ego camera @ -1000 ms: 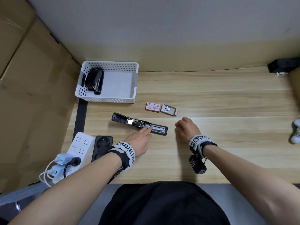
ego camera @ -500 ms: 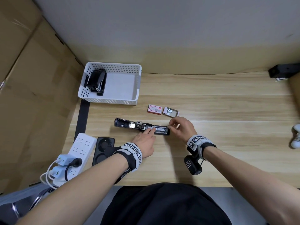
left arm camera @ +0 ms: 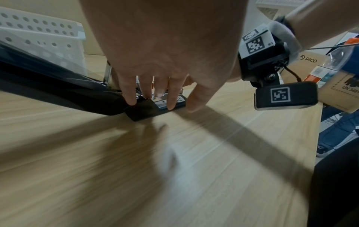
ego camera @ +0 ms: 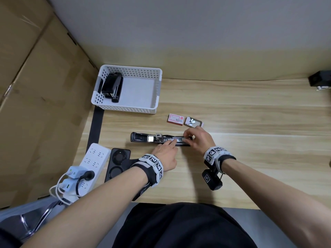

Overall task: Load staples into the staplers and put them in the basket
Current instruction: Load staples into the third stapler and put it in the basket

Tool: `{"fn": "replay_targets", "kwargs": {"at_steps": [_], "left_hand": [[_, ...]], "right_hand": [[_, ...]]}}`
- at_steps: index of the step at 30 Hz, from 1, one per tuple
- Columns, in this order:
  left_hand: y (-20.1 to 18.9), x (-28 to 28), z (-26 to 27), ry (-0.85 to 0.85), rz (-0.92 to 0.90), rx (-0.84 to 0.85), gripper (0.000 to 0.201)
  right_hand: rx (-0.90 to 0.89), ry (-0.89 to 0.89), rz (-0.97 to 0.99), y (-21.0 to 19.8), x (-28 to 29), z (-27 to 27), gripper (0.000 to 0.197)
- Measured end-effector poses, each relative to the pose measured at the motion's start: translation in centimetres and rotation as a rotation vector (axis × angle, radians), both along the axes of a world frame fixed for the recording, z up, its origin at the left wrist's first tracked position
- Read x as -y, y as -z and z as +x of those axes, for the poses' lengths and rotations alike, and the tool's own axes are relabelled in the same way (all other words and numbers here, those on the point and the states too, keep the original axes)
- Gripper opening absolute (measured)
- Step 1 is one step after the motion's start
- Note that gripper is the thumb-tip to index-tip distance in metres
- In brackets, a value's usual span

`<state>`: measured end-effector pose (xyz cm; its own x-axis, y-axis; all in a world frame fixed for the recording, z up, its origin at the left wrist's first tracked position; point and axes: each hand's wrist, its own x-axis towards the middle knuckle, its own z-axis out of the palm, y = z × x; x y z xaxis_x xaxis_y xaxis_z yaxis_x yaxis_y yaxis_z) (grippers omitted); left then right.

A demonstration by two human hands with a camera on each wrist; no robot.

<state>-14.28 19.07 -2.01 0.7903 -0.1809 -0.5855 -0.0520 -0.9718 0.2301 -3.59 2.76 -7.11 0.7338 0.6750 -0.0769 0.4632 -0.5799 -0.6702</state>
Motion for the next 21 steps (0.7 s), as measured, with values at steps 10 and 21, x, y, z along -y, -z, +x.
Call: {"fn": "replay_targets", "kwargs": {"at_steps": [10,21], "left_hand": [[0.3,0.1,0.4,-0.004,-0.005,0.017,0.040],[0.1,0.0,0.5,-0.010,-0.013,0.009,0.041]], "right_hand": [[0.064,-0.052,-0.005,0.9,-0.1,-0.2,0.010],[0.075,-0.073,-0.061,1.0,0.3,0.3,0.016]]}}
